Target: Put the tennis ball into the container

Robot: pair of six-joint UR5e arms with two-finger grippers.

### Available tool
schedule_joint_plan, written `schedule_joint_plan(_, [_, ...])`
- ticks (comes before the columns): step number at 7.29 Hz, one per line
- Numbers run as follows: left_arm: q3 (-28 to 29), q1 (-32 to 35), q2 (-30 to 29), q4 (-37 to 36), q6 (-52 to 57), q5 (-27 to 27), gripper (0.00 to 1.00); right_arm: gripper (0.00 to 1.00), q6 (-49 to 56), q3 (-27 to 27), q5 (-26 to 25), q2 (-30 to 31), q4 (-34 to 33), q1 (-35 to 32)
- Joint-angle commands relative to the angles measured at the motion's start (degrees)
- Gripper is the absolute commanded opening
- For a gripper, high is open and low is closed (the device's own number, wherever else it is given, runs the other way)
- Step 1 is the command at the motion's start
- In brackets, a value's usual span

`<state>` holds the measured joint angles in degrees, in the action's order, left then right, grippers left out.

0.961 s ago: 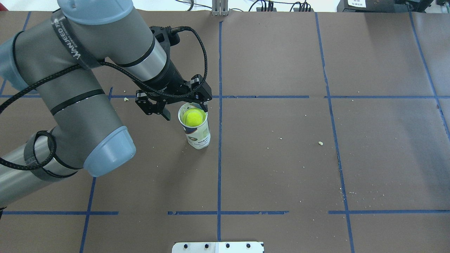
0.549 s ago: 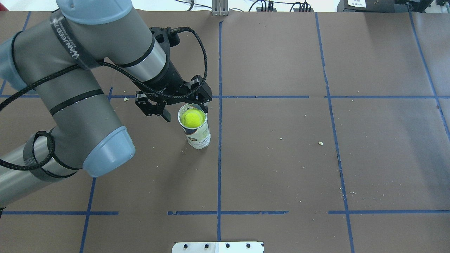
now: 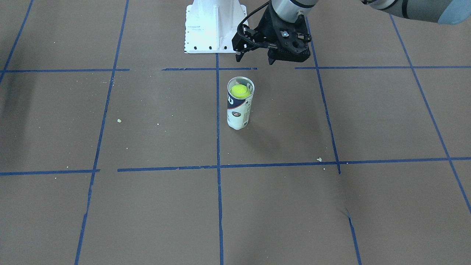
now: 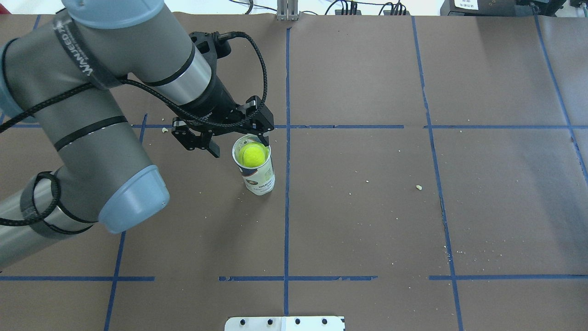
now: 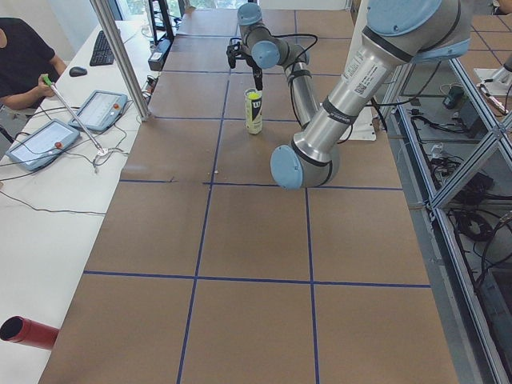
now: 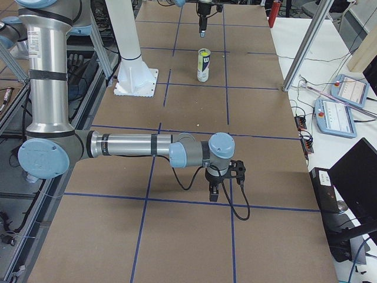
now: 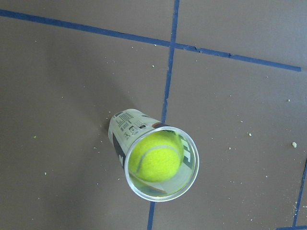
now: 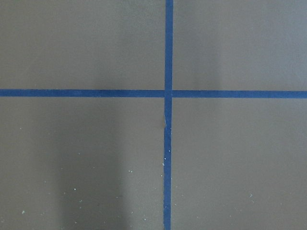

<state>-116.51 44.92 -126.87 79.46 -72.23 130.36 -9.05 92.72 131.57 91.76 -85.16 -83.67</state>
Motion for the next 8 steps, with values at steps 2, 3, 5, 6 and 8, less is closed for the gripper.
schedule_joint_plan(2, [-1.2,10.3,9.2,-0.4,9.8,0.0,1.00,1.00,0.0,0.0,0.0,0.0,0.0,0.0])
schedule_joint_plan(3, [-0.9,14.5,14.0,-0.5,18.5,0.1,1.00,1.00,0.0,0.0,0.0,0.0,0.0,0.1])
schedule_joint_plan(5, [2.1,24.7,23.1,-0.5,36.9,0.1,1.00,1.00,0.0,0.0,0.0,0.0,0.0,0.1])
schedule_joint_plan(6, [8.3,31.0,26.1,0.2,49.7,0.2,1.00,1.00,0.0,0.0,0.0,0.0,0.0,0.0])
schedule_joint_plan(8, [21.1,40.0,27.3,0.7,67.9,0.2,1.00,1.00,0.0,0.0,0.0,0.0,0.0,0.0])
